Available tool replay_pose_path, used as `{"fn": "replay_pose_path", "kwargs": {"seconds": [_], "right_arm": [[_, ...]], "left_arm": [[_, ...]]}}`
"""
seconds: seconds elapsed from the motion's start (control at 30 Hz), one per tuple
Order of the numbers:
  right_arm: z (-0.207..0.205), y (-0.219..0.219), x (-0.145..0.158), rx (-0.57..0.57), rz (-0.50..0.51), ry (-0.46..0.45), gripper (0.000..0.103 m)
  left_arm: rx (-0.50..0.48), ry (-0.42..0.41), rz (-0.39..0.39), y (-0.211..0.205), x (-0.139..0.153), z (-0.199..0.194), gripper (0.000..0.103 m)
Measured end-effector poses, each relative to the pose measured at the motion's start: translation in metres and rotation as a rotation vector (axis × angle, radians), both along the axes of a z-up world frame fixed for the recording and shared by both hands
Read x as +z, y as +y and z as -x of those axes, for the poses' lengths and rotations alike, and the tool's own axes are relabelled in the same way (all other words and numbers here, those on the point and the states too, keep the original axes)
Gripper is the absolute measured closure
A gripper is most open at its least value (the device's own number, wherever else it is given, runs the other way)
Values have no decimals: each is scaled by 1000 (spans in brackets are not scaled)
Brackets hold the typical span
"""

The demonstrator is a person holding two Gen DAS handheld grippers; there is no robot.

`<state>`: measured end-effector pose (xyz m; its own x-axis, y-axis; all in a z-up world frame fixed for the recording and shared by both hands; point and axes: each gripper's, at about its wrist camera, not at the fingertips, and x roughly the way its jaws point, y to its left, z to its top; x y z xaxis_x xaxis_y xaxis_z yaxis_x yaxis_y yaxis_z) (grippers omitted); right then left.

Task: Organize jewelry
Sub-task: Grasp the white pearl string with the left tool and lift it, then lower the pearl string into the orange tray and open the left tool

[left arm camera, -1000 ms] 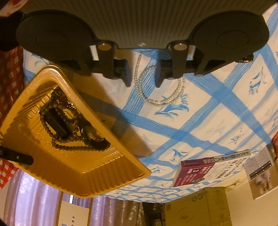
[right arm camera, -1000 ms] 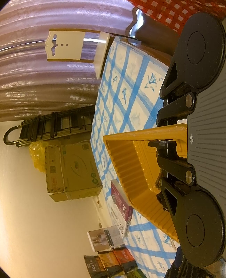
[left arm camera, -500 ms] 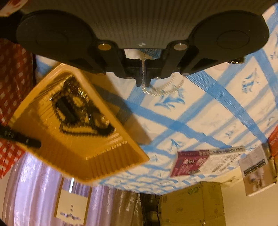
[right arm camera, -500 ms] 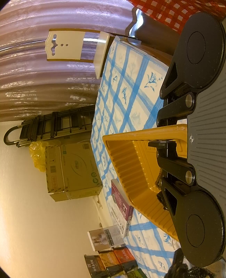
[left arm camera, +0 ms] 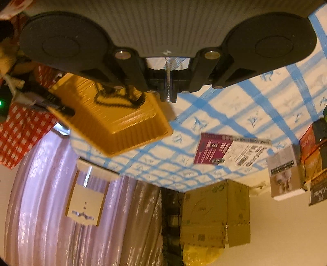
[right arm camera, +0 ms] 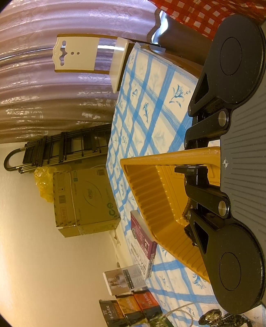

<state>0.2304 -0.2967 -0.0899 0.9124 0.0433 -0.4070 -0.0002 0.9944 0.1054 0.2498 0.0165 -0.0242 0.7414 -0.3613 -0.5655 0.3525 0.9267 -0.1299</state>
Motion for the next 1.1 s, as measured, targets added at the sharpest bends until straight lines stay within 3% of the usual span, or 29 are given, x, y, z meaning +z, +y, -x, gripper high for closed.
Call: {"fn": "replay_pose_path", "kwargs": {"seconds": [0.5,0.9,1.1], "right_arm": [[0,0,0,0,-1,-1,98],[1,3,1,0,-5,0,97],[2,4,2,0,-6,1,97]], "left_arm": [[-108,-73,108,-46,34,-6,101],[-200,6,216,-115,13,-39,101],[-200,73,274,-131,0,-50,101]]}}
